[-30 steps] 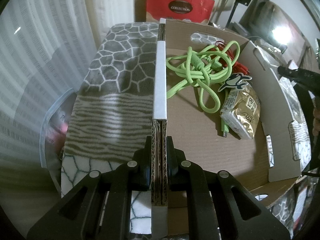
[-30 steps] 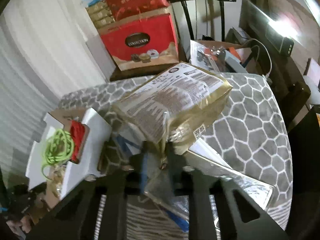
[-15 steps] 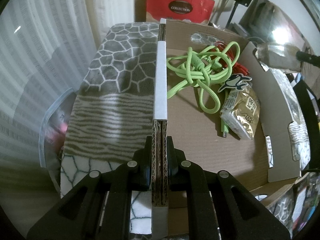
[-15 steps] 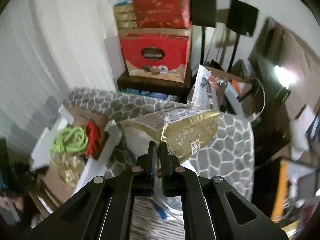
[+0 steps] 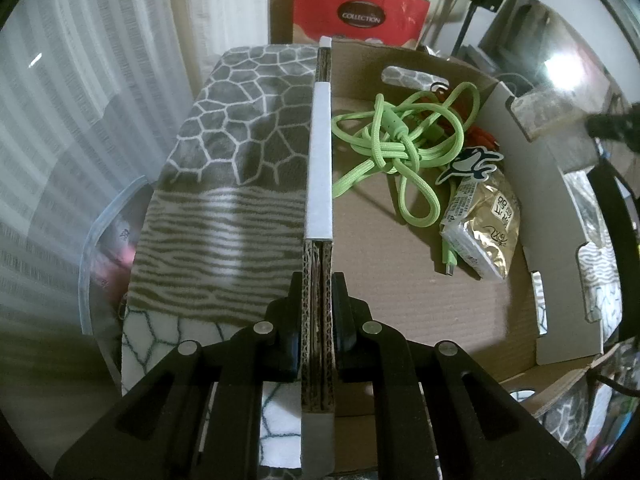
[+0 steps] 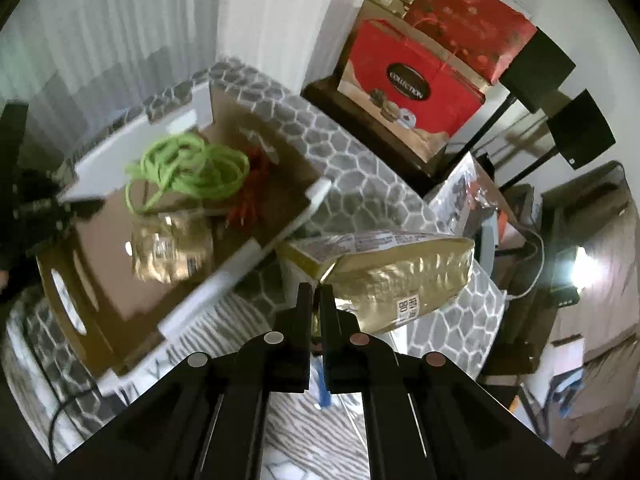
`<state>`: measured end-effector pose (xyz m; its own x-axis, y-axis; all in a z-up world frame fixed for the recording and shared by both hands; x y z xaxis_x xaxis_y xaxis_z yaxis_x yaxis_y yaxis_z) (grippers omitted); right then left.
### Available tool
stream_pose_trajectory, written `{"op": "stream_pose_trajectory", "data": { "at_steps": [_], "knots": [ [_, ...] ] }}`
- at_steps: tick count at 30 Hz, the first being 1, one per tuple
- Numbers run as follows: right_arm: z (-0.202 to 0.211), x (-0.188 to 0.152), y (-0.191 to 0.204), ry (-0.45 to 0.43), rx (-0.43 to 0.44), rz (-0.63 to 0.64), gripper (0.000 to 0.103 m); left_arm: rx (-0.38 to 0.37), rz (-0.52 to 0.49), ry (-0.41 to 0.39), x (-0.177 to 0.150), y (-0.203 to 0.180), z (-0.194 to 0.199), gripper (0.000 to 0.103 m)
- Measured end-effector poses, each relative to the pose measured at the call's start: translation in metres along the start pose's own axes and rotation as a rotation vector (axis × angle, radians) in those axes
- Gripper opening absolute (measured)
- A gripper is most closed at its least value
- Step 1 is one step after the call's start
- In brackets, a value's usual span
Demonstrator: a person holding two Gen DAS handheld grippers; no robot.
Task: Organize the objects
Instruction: 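Grasp the gold paper bag with the right tool, then lift the gold bag into the box and release it with the right tool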
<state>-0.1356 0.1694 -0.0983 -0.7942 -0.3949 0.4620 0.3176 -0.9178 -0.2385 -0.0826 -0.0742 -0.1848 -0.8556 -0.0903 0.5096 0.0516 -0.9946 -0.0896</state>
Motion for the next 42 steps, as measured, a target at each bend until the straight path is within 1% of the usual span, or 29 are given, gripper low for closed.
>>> {"op": "stream_pose_trajectory", "data": {
  "at_steps": [2, 5, 6, 7, 8, 9, 10, 11, 12, 13, 15, 16, 20, 22, 24, 27, 29, 30, 31, 32, 34, 37, 40, 42],
  "knots": [
    [0.001, 0.013, -0.001, -0.056, 0.030, -0.048, 0.003, 0.000, 0.001, 0.001, 0.000, 0.000, 0.000, 0.010],
    [0.004, 0.028, -0.002, -0.118, 0.083, -0.121, 0.010, 0.000, 0.002, 0.001, 0.000, 0.000, 0.000, 0.010],
    [0.006, 0.033, -0.004, -0.133, 0.110, -0.170, 0.020, 0.000, 0.001, 0.001, 0.000, 0.000, 0.000, 0.010],
    [0.009, 0.037, -0.010, -0.151, 0.136, -0.234, 0.038, 0.000, 0.001, 0.000, 0.000, 0.000, 0.000, 0.010],
    [0.013, 0.044, -0.014, -0.165, 0.142, -0.277, 0.046, -0.001, 0.002, 0.001, 0.000, 0.000, 0.000, 0.010],
    [0.018, 0.048, -0.026, -0.191, 0.138, -0.351, 0.056, -0.001, 0.002, 0.000, 0.000, 0.000, 0.000, 0.010],
    [0.022, 0.050, -0.037, -0.203, 0.122, -0.399, 0.061, 0.000, 0.003, 0.000, 0.000, 0.000, 0.000, 0.010],
    [0.024, 0.051, -0.048, -0.210, 0.095, -0.445, 0.065, 0.000, 0.003, 0.000, 0.000, 0.000, 0.000, 0.010],
    [0.024, 0.049, -0.060, -0.211, 0.062, -0.497, 0.076, 0.000, 0.003, -0.001, 0.000, 0.000, 0.000, 0.010],
    [0.023, 0.045, -0.071, -0.202, 0.026, -0.553, 0.084, -0.001, 0.004, 0.000, 0.000, 0.000, 0.000, 0.010],
    [0.018, 0.035, -0.087, -0.169, -0.041, -0.643, 0.084, -0.004, 0.007, 0.000, 0.000, 0.000, 0.000, 0.010],
    [0.012, 0.028, -0.090, -0.152, -0.043, -0.680, 0.084, -0.005, 0.007, 0.000, 0.000, 0.000, 0.000, 0.010],
    [-0.022, 0.003, -0.092, -0.068, 0.052, -0.857, 0.084, -0.006, 0.005, 0.000, 0.000, 0.000, 0.000, 0.010],
    [-0.034, -0.001, -0.090, -0.060, 0.092, -0.919, 0.084, -0.008, 0.008, -0.001, 0.000, 0.000, 0.001, 0.010],
    [-0.038, -0.002, -0.085, -0.069, 0.135, -0.960, 0.084, -0.008, 0.009, 0.000, 0.000, 0.000, 0.001, 0.010],
    [-0.043, 0.004, -0.084, -0.080, 0.144, -0.977, 0.084, -0.005, 0.007, 0.000, 0.001, 0.000, 0.001, 0.010],
    [-0.050, 0.007, -0.082, -0.059, 0.142, -0.957, 0.081, -0.007, 0.009, 0.001, 0.000, 0.000, 0.001, 0.010],
    [-0.054, 0.008, -0.081, -0.045, 0.138, -0.950, 0.073, -0.007, 0.009, 0.000, 0.000, 0.000, 0.001, 0.010],
    [-0.059, 0.006, -0.080, -0.030, 0.133, -0.946, 0.058, -0.008, 0.010, 0.000, 0.000, -0.001, 0.001, 0.010],
    [-0.063, 0.006, -0.077, -0.022, 0.149, -0.938, 0.053, -0.009, 0.011, 0.001, 0.000, -0.001, 0.001, 0.010],
    [-0.064, 0.004, -0.076, -0.039, 0.169, -0.945, 0.039, -0.011, 0.012, 0.001, 0.000, -0.001, 0.000, 0.010],
    [-0.058, 0.001, -0.076, -0.067, 0.180, -0.928, 0.031, -0.014, 0.014, 0.004, 0.001, 0.000, 0.001, 0.010],
    [-0.049, 0.001, -0.078, -0.102, 0.191, -0.910, 0.029, -0.018, 0.017, 0.005, 0.001, 0.000, 0.001, 0.010],
    [-0.038, 0.004, -0.080, -0.146, 0.182, -0.871, 0.029, -0.020, 0.018, 0.006, 0.001, 0.000, 0.001, 0.010]
  ]
}}
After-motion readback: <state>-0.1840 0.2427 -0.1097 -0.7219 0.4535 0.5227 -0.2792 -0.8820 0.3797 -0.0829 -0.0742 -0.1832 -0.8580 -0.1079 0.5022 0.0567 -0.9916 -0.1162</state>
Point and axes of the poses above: each gripper's, at about its wrist camera, not at the fingertips, and z roughly against the way its jaws point, y to its left, x to its top, the point moved 10 cm from there along -z, roughly the way its jaws point, and after that the axes turned 5 degrees about -y, right-handed, at the moved point
